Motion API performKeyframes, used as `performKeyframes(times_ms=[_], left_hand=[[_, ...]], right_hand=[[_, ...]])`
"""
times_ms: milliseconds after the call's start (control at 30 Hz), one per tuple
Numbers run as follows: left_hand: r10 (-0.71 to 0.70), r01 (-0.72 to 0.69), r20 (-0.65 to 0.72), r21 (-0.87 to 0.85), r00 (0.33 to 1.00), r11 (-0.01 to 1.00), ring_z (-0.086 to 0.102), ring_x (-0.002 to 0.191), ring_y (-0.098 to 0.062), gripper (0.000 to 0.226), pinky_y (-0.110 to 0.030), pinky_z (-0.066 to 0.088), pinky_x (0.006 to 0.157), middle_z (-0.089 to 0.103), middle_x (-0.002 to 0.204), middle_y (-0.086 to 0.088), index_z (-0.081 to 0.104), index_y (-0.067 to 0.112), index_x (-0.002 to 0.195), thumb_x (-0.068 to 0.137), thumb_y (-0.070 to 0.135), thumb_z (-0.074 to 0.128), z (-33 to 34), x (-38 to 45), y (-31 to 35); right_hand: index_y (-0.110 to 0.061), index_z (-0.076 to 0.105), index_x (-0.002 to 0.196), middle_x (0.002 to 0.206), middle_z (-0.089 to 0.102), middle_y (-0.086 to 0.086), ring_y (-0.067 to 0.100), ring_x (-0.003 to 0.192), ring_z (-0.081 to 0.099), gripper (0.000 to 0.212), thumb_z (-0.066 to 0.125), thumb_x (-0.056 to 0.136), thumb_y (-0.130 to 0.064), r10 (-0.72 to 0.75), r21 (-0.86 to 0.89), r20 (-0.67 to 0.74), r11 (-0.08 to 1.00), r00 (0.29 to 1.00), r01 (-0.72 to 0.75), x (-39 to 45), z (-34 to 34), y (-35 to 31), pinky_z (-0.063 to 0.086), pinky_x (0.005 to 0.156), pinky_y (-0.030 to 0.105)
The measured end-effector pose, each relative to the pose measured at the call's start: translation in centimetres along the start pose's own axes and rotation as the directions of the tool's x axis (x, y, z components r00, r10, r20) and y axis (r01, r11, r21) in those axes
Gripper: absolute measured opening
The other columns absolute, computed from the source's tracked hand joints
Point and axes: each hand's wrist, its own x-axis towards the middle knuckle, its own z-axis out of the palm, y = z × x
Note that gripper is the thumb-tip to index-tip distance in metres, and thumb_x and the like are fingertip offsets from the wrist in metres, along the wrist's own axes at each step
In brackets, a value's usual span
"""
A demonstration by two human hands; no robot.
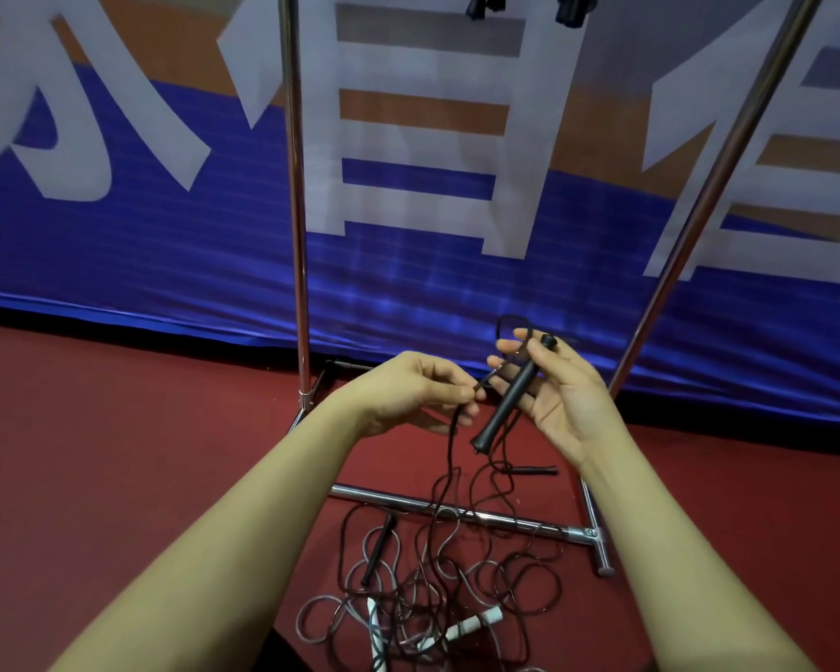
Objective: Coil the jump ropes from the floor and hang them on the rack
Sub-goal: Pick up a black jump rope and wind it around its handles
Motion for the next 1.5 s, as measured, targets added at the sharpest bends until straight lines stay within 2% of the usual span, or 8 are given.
performKeyframes(times_ms=[200,433,600,767,933,1000,1133,1500], left_hand=[[0.029,-0.073,-0.147,-0.302,0.989,0.951,0.069,0.065,-0.011,0.012,-0.029,0.058,0.060,0.069,0.070,0.002,0.062,0.012,0.091,0.094,0.007,0.052,-1.1,-0.1,0.8],[0.085,-0.335,-0.397,-0.618,0.914,0.711,0.072,0.071,-0.018,0.011,-0.034,0.060,0.063,0.070,0.070,-0.001,0.060,0.009,0.092,0.095,0.007,0.051,-1.4,0.6,2.3],[0.043,-0.402,-0.494,-0.651,0.868,0.644,0.072,0.071,-0.019,0.005,-0.034,0.060,0.061,0.069,0.076,-0.006,0.056,0.009,0.089,0.094,0.008,0.055,-1.6,1.2,1.8],[-0.074,-0.184,-0.404,-0.562,0.912,0.807,0.070,0.070,-0.020,0.018,-0.032,0.059,0.061,0.064,0.088,-0.013,0.058,0.007,0.092,0.097,0.023,0.050,-1.5,1.2,0.6],[-0.125,0.093,-0.091,-0.292,0.988,0.952,0.067,0.077,-0.016,0.019,-0.030,0.054,0.077,0.068,0.089,-0.009,0.063,0.007,0.098,0.096,0.021,0.050,-0.3,0.4,0.0],[-0.052,0.046,-0.021,-0.216,0.998,0.975,0.065,0.075,-0.010,0.013,-0.027,0.052,0.080,0.069,0.084,-0.001,0.066,0.009,0.100,0.091,0.011,0.057,0.2,0.2,-0.4],[0.061,-0.072,-0.119,-0.089,0.991,0.993,0.061,0.069,-0.005,0.015,-0.028,0.049,0.081,0.066,0.072,0.009,0.069,0.018,0.087,0.081,0.005,0.070,1.3,0.5,-0.3],[0.181,-0.155,-0.258,0.120,0.949,0.981,0.052,0.057,-0.007,0.014,-0.016,0.046,0.059,0.060,0.067,-0.005,0.063,0.013,0.078,0.090,0.007,0.063,2.3,1.2,-0.4]], right_hand=[[-0.010,0.061,0.096,0.086,0.074,0.006,0.020,0.081,0.070,0.020,0.042,0.095,-0.002,0.113,-0.205,0.037,0.973,0.993,-0.103,0.5,-0.4,1.7,0.053,0.079,0.030],[-0.008,0.060,0.111,0.108,0.071,0.009,0.021,0.104,0.066,0.023,0.044,0.094,-0.004,0.287,-0.375,0.239,0.908,0.928,-0.184,-0.2,0.4,2.9,0.049,0.092,0.034],[-0.012,0.060,0.091,0.075,0.067,-0.002,0.017,0.077,0.066,0.013,0.051,0.090,-0.002,0.277,-0.453,0.278,0.882,0.920,-0.129,-0.5,1.1,3.0,0.051,0.082,0.034],[-0.009,0.056,0.089,0.070,0.065,0.000,0.015,0.069,0.066,0.012,0.056,0.076,-0.010,0.133,-0.267,0.263,0.962,0.956,-0.060,-0.4,1.3,2.2,0.057,0.075,0.036],[-0.010,0.055,0.088,0.074,0.068,0.001,0.016,0.075,0.068,0.011,0.055,0.077,-0.010,-0.101,-0.047,0.128,0.993,0.987,0.108,-0.1,1.0,0.6,0.057,0.077,0.038],[-0.011,0.055,0.089,0.077,0.070,0.000,0.017,0.079,0.069,0.008,0.054,0.081,-0.009,-0.159,-0.012,0.066,0.987,0.985,0.160,0.0,0.6,0.2,0.057,0.078,0.039],[-0.012,0.056,0.090,0.080,0.071,0.000,0.018,0.083,0.070,0.008,0.051,0.086,-0.006,-0.171,0.021,0.021,0.985,0.985,0.170,0.0,0.4,0.1,0.059,0.075,0.036],[-0.010,0.059,0.093,0.087,0.073,0.004,0.018,0.089,0.070,0.017,0.045,0.094,-0.002,-0.127,0.013,-0.003,0.992,0.992,0.127,0.0,0.1,0.2,0.058,0.072,0.031]])
